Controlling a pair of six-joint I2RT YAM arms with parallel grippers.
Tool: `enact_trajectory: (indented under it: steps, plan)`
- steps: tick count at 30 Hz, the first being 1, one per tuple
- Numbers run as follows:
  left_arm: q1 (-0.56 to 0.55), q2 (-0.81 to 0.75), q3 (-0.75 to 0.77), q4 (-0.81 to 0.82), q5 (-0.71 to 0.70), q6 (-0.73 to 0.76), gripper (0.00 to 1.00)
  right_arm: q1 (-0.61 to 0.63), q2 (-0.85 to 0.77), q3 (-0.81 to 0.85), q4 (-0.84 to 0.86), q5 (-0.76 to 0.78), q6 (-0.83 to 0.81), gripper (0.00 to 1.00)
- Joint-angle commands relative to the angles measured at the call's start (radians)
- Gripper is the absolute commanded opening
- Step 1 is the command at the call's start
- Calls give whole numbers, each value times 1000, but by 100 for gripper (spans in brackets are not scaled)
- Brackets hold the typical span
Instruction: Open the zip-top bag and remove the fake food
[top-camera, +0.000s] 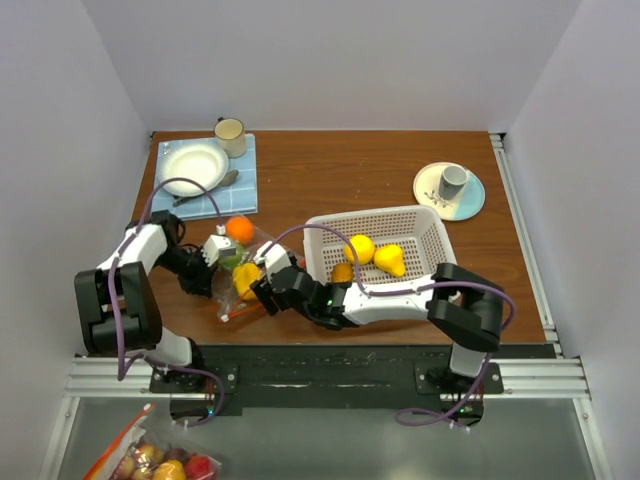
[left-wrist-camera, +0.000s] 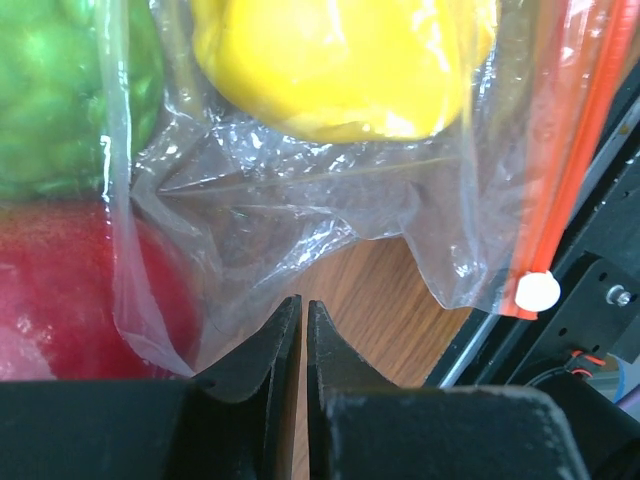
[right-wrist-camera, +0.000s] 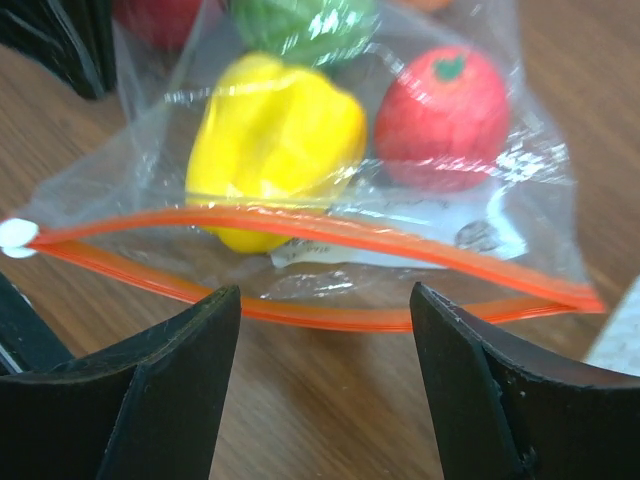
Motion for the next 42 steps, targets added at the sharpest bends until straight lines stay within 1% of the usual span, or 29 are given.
enact_trajectory:
  steps: [1, 6, 9, 11, 12, 13, 17, 19, 25, 27, 29, 30, 32, 33, 37, 40, 41, 42]
  plan:
    - [2, -29, 36, -24, 31, 0, 11, 23, 64, 81, -9, 5, 2, 72]
    - [2, -30, 44, -30, 30, 0, 11, 23, 136, 162, 8, 11, -1, 72]
    - [3, -24, 42, -30, 28, 5, 11, 26, 178, 204, 25, 14, -1, 76]
    - [3, -18, 38, -22, 27, 5, 11, 24, 201, 225, 48, 14, 6, 86]
    - [2, -16, 33, -18, 27, 3, 11, 24, 210, 235, 51, 16, 7, 94]
    - [2, -16, 32, -12, 27, 2, 11, 26, 233, 259, 46, 20, 13, 98]
    - [-11, 2, 27, -13, 33, 2, 11, 26, 285, 305, 35, 86, 14, 99]
    - [-14, 5, 24, -13, 33, 5, 11, 26, 298, 310, 58, 123, 20, 99]
    - [-18, 2, 21, -51, 33, 28, 11, 26, 377, 348, 69, 169, 39, 98]
    - [-17, -3, 18, -59, 33, 35, 11, 24, 396, 347, 71, 210, 56, 97]
    - [-17, -10, 19, -71, 31, 38, 11, 26, 397, 325, 87, 259, 75, 89]
    - [-17, -12, 21, -74, 28, 40, 11, 24, 382, 310, 100, 272, 80, 81]
    - [-15, -24, 39, -85, 18, 40, 11, 26, 350, 253, 146, 283, 85, 73]
    - [-15, -30, 48, -90, 13, 38, 11, 27, 332, 230, 161, 284, 80, 67]
    - [11, -43, 133, -120, 10, 31, 11, 36, 210, 118, 209, 280, 37, 61]
    - [52, -24, 267, -159, 33, 29, 10, 44, 164, 74, 200, 264, 23, 56]
    - [63, 0, 345, -168, 48, 29, 10, 46, 137, 63, 200, 255, 23, 56]
    - [71, 16, 383, -173, 57, 17, 10, 47, 127, 55, 193, 245, 25, 54]
